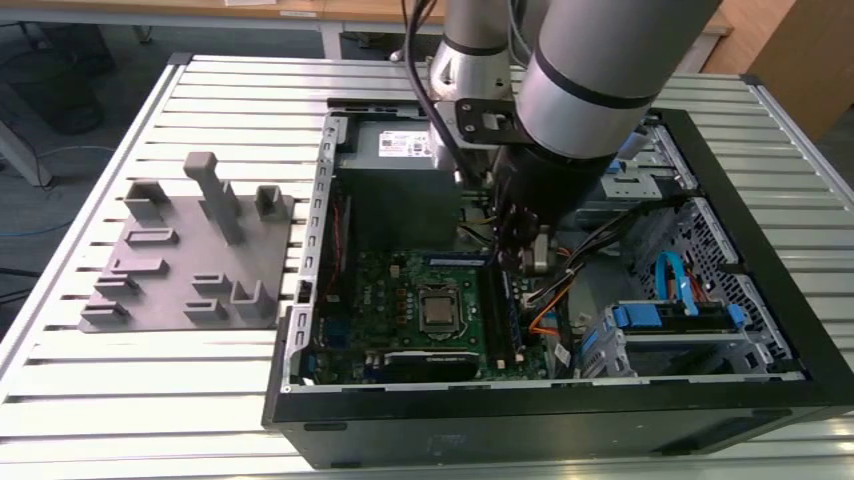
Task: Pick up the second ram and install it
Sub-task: 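Pick up the second ram and move it above second insertion slot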
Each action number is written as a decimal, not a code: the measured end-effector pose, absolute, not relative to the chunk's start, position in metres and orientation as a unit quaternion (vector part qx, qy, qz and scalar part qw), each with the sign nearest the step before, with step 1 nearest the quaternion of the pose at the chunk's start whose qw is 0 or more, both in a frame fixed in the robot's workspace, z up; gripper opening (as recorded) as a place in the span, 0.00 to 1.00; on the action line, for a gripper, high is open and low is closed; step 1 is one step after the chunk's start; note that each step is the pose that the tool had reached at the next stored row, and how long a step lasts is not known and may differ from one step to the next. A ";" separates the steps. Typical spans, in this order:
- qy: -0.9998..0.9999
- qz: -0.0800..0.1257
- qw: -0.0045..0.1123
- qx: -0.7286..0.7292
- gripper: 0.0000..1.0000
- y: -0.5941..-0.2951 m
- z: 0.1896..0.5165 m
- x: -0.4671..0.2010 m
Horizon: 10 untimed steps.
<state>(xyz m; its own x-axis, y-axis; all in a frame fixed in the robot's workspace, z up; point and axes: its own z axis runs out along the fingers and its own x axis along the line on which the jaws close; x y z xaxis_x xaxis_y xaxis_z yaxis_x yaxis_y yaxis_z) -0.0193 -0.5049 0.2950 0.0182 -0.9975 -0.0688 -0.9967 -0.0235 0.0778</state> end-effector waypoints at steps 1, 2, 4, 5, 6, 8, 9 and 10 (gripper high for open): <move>-0.699 -0.052 0.004 0.713 0.14 -0.505 0.293 -0.019; -0.699 -0.052 0.004 0.713 0.14 -0.505 0.291 -0.019; -0.699 -0.052 0.004 0.714 0.14 -0.506 0.288 -0.019; -0.699 -0.052 0.004 0.714 0.14 -0.506 0.287 -0.019; -0.699 -0.052 0.004 0.714 0.14 -0.506 0.287 -0.019; -0.699 -0.052 0.004 0.714 0.14 -0.506 0.287 -0.019; -0.699 -0.052 0.003 0.714 0.14 -0.506 0.287 -0.019; -0.699 -0.053 0.003 0.714 0.14 -0.506 0.287 -0.019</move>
<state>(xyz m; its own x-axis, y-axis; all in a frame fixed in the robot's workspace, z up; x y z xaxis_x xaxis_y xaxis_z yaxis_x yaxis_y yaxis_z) -0.0192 -0.5057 0.2868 0.0182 -0.9973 -0.0706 -0.9967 -0.0237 0.0778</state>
